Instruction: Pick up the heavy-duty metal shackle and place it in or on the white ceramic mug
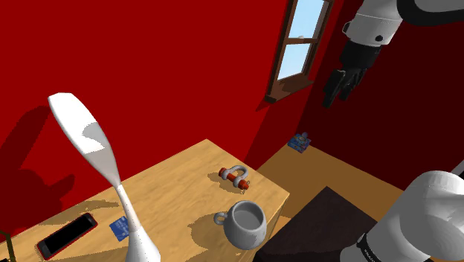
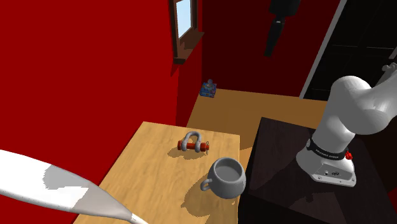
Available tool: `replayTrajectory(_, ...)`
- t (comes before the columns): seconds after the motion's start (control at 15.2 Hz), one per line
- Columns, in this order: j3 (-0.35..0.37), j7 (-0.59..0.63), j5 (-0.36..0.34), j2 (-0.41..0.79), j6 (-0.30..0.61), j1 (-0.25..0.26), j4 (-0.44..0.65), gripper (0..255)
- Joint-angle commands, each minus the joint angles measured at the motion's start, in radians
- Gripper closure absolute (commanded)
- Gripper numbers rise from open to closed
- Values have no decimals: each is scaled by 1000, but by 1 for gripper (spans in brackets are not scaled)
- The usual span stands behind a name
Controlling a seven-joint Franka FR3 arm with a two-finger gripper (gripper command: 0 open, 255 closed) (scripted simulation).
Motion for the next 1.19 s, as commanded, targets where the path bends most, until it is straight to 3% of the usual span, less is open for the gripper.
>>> replayTrajectory(0.0, 0, 0, 0, 0, 0, 0, 0, 0)
replayTrajectory(0.59, -44, -36, 4, 174, 304, 0, -147, 0)
replayTrajectory(1.12, -77, -77, 21, 420, 572, 4, -185, 0)
